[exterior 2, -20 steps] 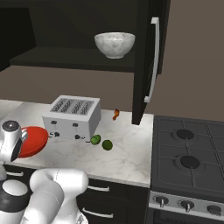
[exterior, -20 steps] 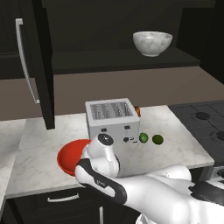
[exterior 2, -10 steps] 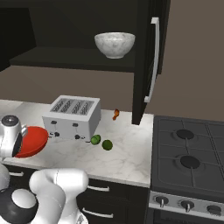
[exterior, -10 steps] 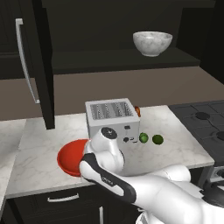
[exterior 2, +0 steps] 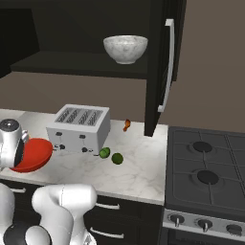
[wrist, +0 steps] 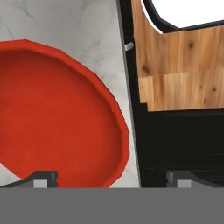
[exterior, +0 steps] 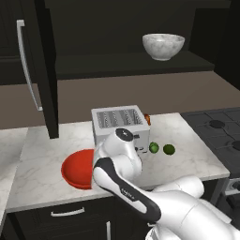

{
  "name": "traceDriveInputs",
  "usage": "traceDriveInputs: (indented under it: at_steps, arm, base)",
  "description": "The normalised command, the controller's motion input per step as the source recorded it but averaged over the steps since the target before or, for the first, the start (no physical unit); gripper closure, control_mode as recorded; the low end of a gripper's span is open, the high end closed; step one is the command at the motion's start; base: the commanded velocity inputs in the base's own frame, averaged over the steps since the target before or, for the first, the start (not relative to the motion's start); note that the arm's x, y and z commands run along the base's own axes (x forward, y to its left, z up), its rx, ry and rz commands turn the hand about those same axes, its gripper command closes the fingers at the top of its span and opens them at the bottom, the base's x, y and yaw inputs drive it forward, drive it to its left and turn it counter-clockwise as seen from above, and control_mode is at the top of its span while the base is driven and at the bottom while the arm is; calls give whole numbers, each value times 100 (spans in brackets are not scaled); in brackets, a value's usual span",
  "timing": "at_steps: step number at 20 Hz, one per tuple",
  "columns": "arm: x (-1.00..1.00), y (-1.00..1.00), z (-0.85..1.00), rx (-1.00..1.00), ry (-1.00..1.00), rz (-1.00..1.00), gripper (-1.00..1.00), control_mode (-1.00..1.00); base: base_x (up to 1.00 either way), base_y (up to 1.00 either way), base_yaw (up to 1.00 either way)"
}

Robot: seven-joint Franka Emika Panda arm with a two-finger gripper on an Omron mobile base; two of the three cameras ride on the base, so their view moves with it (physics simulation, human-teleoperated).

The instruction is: Pick both bowls and place them on the counter. Then place the lime in one bowl and place the avocado in the other bowl.

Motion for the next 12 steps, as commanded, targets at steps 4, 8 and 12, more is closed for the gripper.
traceDriveInputs:
  at_steps: [4,8,12]
  arm:
    - [-9,-9,49,0,0,0,-100,-100]
    - [-9,-10,49,0,-1,0,-100,-100]
    - [-9,-11,49,-2,-4,0,-100,-100]
  base:
    - [0,0,0]
    - [0,0,0]
    - [0,0,0]
